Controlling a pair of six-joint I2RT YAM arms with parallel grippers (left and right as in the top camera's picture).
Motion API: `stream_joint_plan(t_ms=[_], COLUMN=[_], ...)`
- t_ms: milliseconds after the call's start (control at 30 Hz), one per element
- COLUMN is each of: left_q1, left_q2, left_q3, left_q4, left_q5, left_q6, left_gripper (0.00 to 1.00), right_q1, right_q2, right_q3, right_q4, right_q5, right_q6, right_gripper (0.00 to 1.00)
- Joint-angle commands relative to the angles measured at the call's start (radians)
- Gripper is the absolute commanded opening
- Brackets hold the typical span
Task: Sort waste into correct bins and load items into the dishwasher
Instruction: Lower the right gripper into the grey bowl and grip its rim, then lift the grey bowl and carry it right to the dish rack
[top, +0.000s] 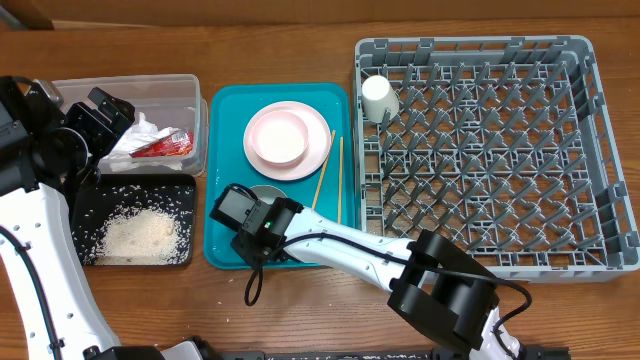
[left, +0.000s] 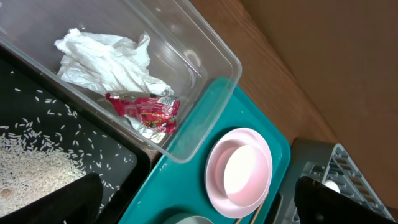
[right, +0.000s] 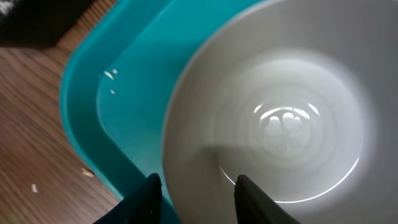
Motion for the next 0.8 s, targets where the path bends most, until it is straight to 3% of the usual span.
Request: stream_joint_plan(t_ms=[0, 300, 600, 767], left_q1=[-0.008, -0.006, -0.007, -0.006], left_q2=[0.0, 0.0, 0.0, 0.0], left_q3=[0.026, 0.026, 0.026, 0.026], left_q4=[-0.001, -0.001, -0.002, -0.001], left_q5=[0.0, 0.0, 0.0, 0.0], left_q6=[-0.009, -0.009, -0.009, -0.009], left_gripper=[1.0, 1.0, 1.0, 1.0], right_q1=[0.008, 0.008, -0.015, -0.152], right_q2=[0.003, -0.018, -0.212, -0.4], right_q3=[-0.008, 0.03, 0.22, 0.235], right_q4=[0.007, -0.04, -0.168, -0.282], right_q5=[0.021, 0.016, -0.239, -0.357], right_q6=[-0.018, -0.01, 0.026, 0.124], right_gripper=[0.35, 0.04, 0.04, 0.04])
